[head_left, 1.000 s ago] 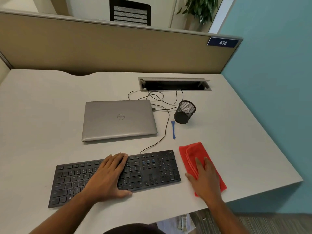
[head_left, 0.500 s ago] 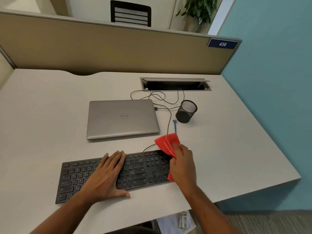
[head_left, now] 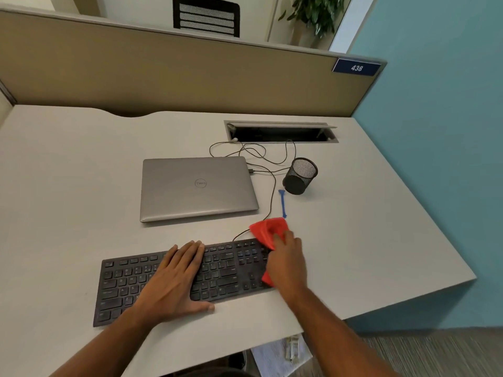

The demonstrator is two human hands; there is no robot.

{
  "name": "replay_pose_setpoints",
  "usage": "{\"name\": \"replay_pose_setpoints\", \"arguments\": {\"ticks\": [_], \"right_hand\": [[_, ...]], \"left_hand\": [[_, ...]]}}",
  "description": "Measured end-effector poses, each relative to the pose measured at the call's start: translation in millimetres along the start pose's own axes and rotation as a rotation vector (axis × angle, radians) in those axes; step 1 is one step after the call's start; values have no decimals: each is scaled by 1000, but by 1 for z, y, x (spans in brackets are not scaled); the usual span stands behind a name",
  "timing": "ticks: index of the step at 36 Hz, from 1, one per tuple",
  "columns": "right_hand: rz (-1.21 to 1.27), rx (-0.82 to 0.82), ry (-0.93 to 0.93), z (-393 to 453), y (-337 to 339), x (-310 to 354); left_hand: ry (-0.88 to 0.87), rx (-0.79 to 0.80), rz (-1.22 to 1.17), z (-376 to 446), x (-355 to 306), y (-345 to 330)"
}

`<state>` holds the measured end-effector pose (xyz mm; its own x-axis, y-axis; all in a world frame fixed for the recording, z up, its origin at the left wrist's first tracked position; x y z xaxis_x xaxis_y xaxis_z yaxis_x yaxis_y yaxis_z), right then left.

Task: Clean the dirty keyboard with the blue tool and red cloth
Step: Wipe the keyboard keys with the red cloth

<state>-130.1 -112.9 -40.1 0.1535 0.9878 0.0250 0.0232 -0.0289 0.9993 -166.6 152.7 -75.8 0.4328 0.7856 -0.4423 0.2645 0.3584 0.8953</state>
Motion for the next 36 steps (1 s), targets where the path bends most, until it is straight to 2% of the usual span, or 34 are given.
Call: {"name": "replay_pose_setpoints", "arguments": {"ticks": [3, 6, 12, 15, 20, 24, 26, 29, 32, 34, 36], "right_hand": [[-20, 34, -41, 4, 4, -1], [7, 35, -54, -10, 3, 28], [98, 70, 233, -54, -1, 94], [7, 24, 238, -38, 0, 70], [-71, 13, -48, 5, 10, 0], [-17, 43, -100, 0, 16, 17], [28, 54, -57, -15, 15, 46], [98, 63, 138, -46, 11, 99], [81, 65, 283, -58, 5, 112], [25, 32, 256, -45, 4, 90], [-43, 38, 140, -23, 4, 55]], "left_hand": [[0, -3, -1, 0, 1, 0], [1, -2, -6, 0, 1, 0], [-11, -20, -27, 0, 1, -2], [-4, -10, -26, 0, 2, -1], [0, -7, -10, -1, 3, -1], [2, -2, -10, -1, 2, -2], [-2, -8, -8, -1, 2, -2], [-14, -28, -23, -1, 1, 0], [-24, -35, -34, -1, 0, 0], [-19, -24, -27, -1, 2, -2], [-11, -21, -14, 0, 4, -3]]}}
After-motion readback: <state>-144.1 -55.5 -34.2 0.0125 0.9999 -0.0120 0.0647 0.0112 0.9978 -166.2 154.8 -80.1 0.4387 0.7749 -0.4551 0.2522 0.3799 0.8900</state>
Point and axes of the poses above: each hand's wrist, its own z-axis towards the middle knuckle, its own y-axis out of the back of the hand, x = y × z, the point moved 5 cm from there along z, towards the middle knuckle, and after that the axes turned 13 degrees about -z, right-handed, at the moved point
